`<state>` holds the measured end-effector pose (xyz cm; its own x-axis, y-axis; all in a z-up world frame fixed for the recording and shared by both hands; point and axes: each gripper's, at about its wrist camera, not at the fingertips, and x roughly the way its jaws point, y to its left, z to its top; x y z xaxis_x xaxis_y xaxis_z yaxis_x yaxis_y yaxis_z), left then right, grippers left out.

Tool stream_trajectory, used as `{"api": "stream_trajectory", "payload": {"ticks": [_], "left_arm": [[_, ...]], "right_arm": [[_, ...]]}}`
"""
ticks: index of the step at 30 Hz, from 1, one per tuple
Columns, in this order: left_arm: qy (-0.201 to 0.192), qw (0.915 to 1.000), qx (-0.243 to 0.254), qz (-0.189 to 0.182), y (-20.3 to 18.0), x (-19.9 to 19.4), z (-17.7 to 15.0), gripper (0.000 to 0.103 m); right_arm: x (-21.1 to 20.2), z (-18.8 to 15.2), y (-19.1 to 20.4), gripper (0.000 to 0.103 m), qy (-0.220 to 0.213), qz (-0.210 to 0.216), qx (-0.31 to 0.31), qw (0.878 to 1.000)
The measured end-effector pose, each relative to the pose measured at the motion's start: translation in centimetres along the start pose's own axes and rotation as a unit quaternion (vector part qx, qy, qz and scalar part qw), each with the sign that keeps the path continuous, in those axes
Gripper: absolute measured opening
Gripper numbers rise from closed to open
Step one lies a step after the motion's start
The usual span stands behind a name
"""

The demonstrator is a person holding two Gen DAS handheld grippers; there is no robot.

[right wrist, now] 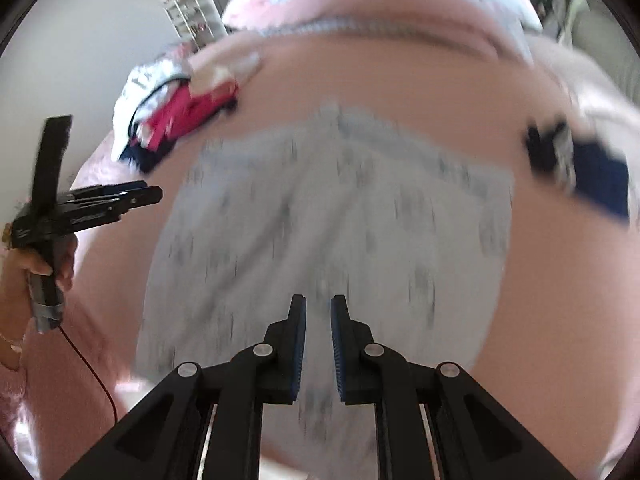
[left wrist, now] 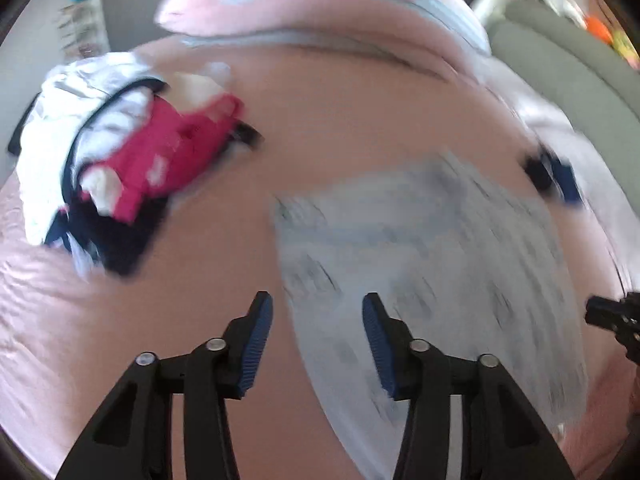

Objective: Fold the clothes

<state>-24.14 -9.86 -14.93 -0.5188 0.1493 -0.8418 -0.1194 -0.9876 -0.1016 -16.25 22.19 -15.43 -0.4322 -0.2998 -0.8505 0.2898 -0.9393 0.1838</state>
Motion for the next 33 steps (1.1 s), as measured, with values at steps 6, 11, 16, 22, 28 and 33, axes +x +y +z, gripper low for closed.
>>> {"api": "stream_trajectory", "payload": {"ticks": [6,11,16,22,28,33], "left_arm": [[0.012,0.9997,-0.005,-0.019,1.5,5.2,3.3,0.030],[0.014,0.9994,0.016,-0.026,1.6,6.6,3.4,0.020],[0.005,0.9998,0.018,-0.010,1.7,5.8,3.3,0.003],[-0.008,0.9991,-0.042,0.002,5.5,3.3,3.3,0.003],[0.055,0.9950,-0.078,0.029,7.8,4.9,2.6,0.004],[0.027,0.9981,-0.054,0.008,7.0,2.7,2.9,0.006]], "right_arm": [[5.8,8.6,-1.3,0.012,-0.002,0.002,0.016,1.000],[10.4,11.6,-1.7,0.012,0.021,-0.002,0.011,1.000],[12.9,12.9,-1.9,0.012,0.032,0.000,0.015,0.999],[13.2,14.0,-1.4,0.012,0.023,0.001,0.009,1.000],[13.6,15.0,-0.8,0.012,0.020,-0.043,-0.018,0.999],[13.4,15.6,1.2,0.041,0.010,-0.012,-0.065,0.998]]}}
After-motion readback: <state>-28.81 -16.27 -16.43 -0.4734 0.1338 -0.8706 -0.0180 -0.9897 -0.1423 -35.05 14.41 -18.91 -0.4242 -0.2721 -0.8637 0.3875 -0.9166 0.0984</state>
